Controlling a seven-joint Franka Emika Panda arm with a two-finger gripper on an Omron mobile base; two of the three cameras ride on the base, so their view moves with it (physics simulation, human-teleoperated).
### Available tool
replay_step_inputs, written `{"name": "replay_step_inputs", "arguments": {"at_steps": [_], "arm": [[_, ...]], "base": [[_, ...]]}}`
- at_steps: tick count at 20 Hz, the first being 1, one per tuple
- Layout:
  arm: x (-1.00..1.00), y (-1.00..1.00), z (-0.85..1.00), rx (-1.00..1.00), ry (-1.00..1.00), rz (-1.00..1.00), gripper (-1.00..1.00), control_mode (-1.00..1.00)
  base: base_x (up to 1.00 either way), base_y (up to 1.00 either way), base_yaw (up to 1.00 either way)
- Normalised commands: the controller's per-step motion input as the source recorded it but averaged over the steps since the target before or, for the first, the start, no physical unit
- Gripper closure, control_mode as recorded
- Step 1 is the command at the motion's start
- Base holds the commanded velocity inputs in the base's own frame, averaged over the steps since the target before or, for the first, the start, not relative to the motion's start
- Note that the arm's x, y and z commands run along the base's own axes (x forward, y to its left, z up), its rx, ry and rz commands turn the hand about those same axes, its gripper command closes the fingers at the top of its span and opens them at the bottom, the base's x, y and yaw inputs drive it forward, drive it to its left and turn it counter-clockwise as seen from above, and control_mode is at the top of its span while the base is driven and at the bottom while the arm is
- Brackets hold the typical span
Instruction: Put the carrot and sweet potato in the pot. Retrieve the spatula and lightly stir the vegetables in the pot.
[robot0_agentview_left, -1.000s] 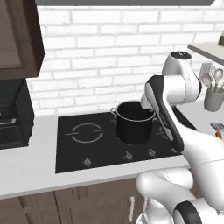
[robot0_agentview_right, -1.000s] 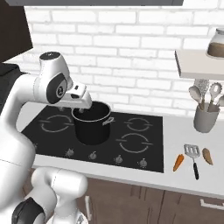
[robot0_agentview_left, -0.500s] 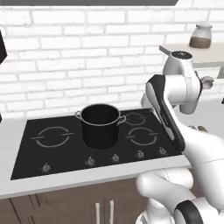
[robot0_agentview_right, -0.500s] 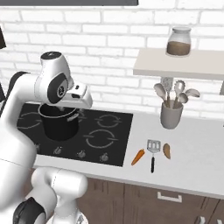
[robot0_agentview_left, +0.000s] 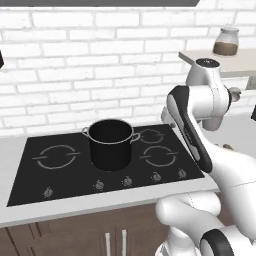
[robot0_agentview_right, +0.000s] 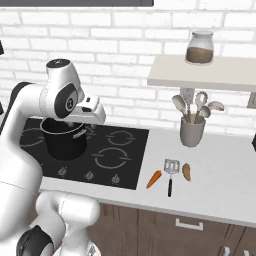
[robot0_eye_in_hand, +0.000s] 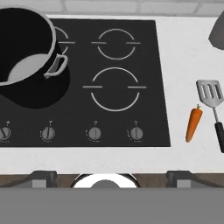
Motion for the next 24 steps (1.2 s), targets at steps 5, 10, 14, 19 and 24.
{"name": "replay_step_inputs", "arguments": {"at_steps": [5, 10, 14, 19, 24], "arm": [[0.00, 0.00, 0.00, 0.00, 0.00, 0.00, -1.00, 1.00], [0.00, 0.00, 0.00, 0.00, 0.00, 0.00, -1.00, 1.00], [0.05, -0.73, -0.14, 0.00, 0.04, -0.06, -1.00, -1.00], [0.01, -1.00, -0.59, 0.00, 0.17, -0.15, -1.00, -1.00], [0.00, -1.00, -1.00, 0.00, 0.19, -0.19, -1.00, -1.00]], "base": [[0.00, 0.00, 0.00], [-0.01, -0.06, 0.00], [0.00, 0.00, 0.00], [0.00, 0.00, 0.00], [0.00, 0.00, 0.00]]}}
